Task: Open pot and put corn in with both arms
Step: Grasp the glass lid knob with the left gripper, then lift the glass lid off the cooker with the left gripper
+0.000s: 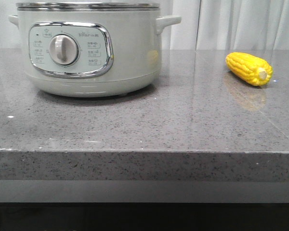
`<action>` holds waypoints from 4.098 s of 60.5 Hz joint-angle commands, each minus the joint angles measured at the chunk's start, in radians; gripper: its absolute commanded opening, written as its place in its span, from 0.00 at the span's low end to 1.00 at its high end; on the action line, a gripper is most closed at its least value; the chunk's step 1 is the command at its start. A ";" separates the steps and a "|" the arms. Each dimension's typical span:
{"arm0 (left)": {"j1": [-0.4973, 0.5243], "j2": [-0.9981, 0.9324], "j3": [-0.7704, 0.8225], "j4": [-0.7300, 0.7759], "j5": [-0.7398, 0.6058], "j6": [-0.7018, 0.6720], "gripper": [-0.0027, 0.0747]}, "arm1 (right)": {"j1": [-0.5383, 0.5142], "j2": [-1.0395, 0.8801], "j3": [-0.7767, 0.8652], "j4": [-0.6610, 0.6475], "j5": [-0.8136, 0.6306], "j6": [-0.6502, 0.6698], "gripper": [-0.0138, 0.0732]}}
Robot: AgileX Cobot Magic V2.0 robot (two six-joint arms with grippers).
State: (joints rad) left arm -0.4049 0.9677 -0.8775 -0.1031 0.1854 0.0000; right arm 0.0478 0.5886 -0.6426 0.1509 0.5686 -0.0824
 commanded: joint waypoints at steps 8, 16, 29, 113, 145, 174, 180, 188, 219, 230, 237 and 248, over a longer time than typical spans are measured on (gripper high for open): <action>-0.066 0.157 -0.139 -0.004 -0.177 0.000 0.77 | -0.004 0.007 -0.033 0.002 -0.079 -0.005 0.82; -0.077 0.264 -0.234 -0.004 -0.185 0.000 0.77 | -0.004 0.007 -0.033 0.002 -0.079 -0.005 0.82; -0.077 0.430 -0.392 -0.004 -0.185 0.000 0.77 | -0.004 0.007 -0.033 0.002 -0.079 -0.005 0.82; -0.052 0.660 -0.531 -0.007 -0.185 0.000 0.37 | -0.004 0.007 -0.033 0.002 -0.079 -0.005 0.82; -0.052 0.540 -0.639 -0.011 -0.185 0.000 0.37 | -0.004 0.007 -0.033 0.002 -0.079 -0.005 0.82; 0.055 0.289 -0.651 0.040 0.240 0.000 0.37 | -0.004 0.007 -0.033 0.002 -0.079 -0.005 0.82; 0.110 0.244 -0.630 0.040 0.298 0.000 0.37 | -0.004 0.007 -0.033 0.002 -0.079 -0.005 0.82; 0.153 0.164 -0.559 0.040 0.305 0.000 0.37 | -0.004 0.007 -0.033 0.002 -0.079 -0.005 0.82; 0.182 -0.152 -0.208 0.048 0.301 0.000 0.37 | -0.004 0.007 -0.033 0.003 -0.079 -0.005 0.82; 0.182 -0.162 -0.197 0.048 0.303 0.000 0.37 | -0.004 0.030 -0.065 0.003 -0.067 -0.005 0.82; 0.182 -0.160 -0.196 0.048 0.305 0.000 0.37 | -0.004 0.095 -0.136 0.003 -0.008 -0.005 0.82; 0.182 -0.160 -0.189 0.046 0.307 0.000 0.37 | 0.011 0.259 -0.281 0.003 0.111 -0.005 0.82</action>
State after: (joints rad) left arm -0.2256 0.8218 -1.0365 -0.0526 0.6299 0.0117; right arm 0.0512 0.7797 -0.8377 0.1509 0.6892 -0.0824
